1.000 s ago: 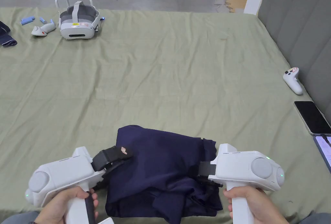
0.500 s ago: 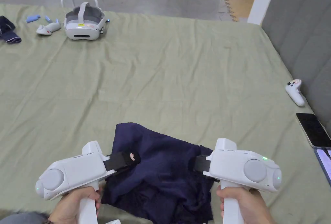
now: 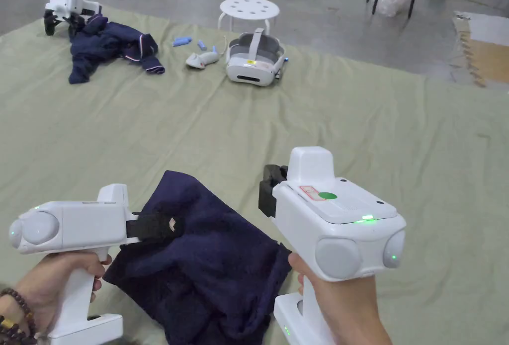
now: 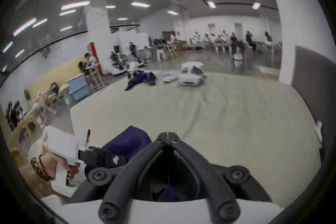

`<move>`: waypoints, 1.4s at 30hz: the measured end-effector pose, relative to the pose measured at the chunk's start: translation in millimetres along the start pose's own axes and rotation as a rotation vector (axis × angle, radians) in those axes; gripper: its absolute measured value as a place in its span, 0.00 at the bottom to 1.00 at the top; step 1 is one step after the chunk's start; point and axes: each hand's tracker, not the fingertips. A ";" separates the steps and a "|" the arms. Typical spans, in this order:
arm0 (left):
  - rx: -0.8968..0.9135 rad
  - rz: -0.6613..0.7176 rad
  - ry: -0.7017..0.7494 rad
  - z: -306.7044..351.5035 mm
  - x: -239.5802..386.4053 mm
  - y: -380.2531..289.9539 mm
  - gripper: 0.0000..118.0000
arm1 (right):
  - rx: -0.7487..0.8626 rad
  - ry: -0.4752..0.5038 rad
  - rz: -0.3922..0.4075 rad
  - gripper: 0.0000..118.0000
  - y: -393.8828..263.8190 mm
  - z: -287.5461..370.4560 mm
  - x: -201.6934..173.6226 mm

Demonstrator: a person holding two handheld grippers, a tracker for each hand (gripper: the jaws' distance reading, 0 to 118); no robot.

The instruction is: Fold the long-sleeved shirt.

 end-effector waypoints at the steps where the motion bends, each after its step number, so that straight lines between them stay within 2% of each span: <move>1: 0.011 -0.003 0.015 11.8 -19.3 11.4 0.18 | 0.007 0.021 0.018 0.00 1.1 -21.6 -18.9; 5: 0.060 -0.019 0.093 56.4 -94.0 53.8 0.18 | 0.003 0.084 0.076 0.00 -10.1 -101.0 -84.1; 8: 0.103 -0.028 0.189 77.6 -135.9 73.3 0.19 | -0.013 0.147 0.106 0.00 -18.4 -130.5 -116.1; 9: 0.126 -0.002 0.230 81.1 -145.8 75.5 0.26 | -0.037 0.186 0.117 0.00 -21.8 -139.7 -121.6; 10: 0.119 -0.017 0.261 83.0 -151.0 75.5 0.43 | -0.059 0.223 0.095 0.00 -27.2 -148.3 -123.6; 12: 0.184 -0.068 0.355 85.4 -155.4 75.3 0.93 | -0.084 0.210 0.061 0.00 -33.8 -158.1 -126.3; 14: 0.242 -0.082 0.354 90.3 -150.1 72.5 0.91 | -0.096 0.207 0.059 0.00 -33.3 -154.2 -122.8; 15: 0.281 -0.077 0.296 96.8 -143.3 73.2 0.92 | -0.095 0.211 0.058 0.00 -32.6 -151.1 -119.8; 17: 0.283 -0.047 0.314 100.5 -123.0 75.2 0.93 | -0.083 0.212 0.060 0.00 -23.6 -135.7 -108.2; 19: 0.284 -0.078 0.340 104.3 -105.3 77.3 0.93 | -0.058 0.204 0.047 0.00 -11.3 -111.7 -91.6; 21: 0.295 -0.126 0.362 108.2 -73.5 73.9 0.88 | 0.008 0.188 0.037 0.00 3.7 -79.4 -67.2; 22: 0.321 -0.141 0.341 111.4 -53.3 71.3 0.75 | 0.044 0.172 0.044 0.00 11.8 -59.7 -53.3; 23: 0.358 -0.158 0.303 114.7 -45.5 75.3 0.52 | 0.084 0.148 0.057 0.00 21.3 -36.1 -36.3; 24: 0.381 -0.174 0.278 113.7 -25.1 73.5 0.13 | 0.110 0.128 0.064 0.00 27.9 -19.9 -24.4; 25: 0.387 -0.201 0.265 113.3 -0.2 70.0 0.05 | 0.140 0.100 0.065 0.00 36.0 1.5 -8.7; 28: 0.440 -0.296 0.128 106.8 71.5 60.7 0.04 | 0.220 0.033 0.056 0.00 54.7 66.2 38.9; 31: 0.503 -0.432 0.103 86.0 170.9 39.1 0.04 | 0.305 -0.130 0.057 0.00 65.8 134.6 87.3; 33: 0.550 -0.463 0.082 74.8 221.6 27.9 0.04 | 0.335 -0.222 0.059 0.00 69.1 169.8 115.3; 37: 0.660 -0.560 0.047 47.0 309.4 2.2 0.04 | 0.396 -0.357 0.031 0.00 64.5 228.2 164.4; 40: 0.760 -0.730 0.143 16.4 353.7 -29.0 0.04 | 0.432 -0.473 0.010 0.00 46.7 262.0 199.9; 42: 0.795 -0.792 0.192 -4.3 371.6 -50.2 0.03 | 0.439 -0.546 0.008 0.00 29.4 278.3 215.4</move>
